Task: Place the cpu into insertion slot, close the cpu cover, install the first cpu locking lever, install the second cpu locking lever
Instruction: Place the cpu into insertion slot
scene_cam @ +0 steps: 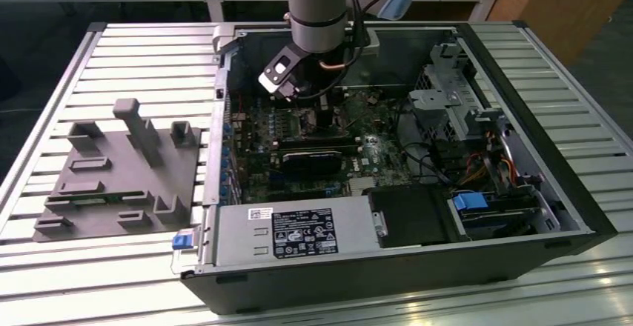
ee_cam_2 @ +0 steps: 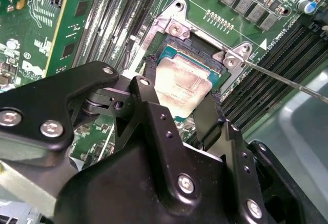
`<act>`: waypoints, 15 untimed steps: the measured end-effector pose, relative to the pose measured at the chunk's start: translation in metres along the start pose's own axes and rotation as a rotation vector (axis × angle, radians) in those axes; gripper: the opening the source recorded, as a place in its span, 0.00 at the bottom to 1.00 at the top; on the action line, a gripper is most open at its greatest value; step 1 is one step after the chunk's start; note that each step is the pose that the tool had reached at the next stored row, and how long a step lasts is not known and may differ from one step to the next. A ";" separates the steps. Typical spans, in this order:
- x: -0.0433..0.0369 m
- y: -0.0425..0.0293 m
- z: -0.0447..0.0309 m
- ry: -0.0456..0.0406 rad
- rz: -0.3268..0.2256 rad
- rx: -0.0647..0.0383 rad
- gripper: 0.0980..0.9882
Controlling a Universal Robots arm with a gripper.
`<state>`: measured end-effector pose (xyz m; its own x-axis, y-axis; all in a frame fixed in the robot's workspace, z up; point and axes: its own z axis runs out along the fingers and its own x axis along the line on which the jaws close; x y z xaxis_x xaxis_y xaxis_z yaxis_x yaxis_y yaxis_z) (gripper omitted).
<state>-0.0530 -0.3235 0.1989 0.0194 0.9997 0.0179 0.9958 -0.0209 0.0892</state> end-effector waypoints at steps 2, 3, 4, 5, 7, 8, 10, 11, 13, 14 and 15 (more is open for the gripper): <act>0.0002 -0.0005 0.0015 -0.0002 0.003 0.000 0.49; 0.0003 -0.0007 0.0023 -0.0004 0.005 0.000 0.49; 0.0004 -0.0009 0.0029 -0.0005 0.006 0.000 0.49; 0.0005 -0.0011 0.0034 -0.0005 0.007 0.000 0.49; 0.0008 -0.0014 0.0043 -0.0006 0.008 0.000 0.49; 0.0009 -0.0014 0.0046 -0.0007 0.008 0.000 0.49; 0.0009 -0.0015 0.0050 -0.0007 0.007 0.000 0.49; 0.0009 -0.0016 0.0053 -0.0003 0.006 0.000 0.49; 0.0009 -0.0017 0.0059 0.0013 -0.007 0.000 0.49; 0.0009 -0.0017 0.0061 0.0022 -0.017 0.000 0.49; 0.0009 -0.0017 0.0062 0.0028 -0.025 0.001 0.49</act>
<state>-0.0541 -0.3225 0.1926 -0.0058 0.9998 0.0185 0.9960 0.0041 0.0891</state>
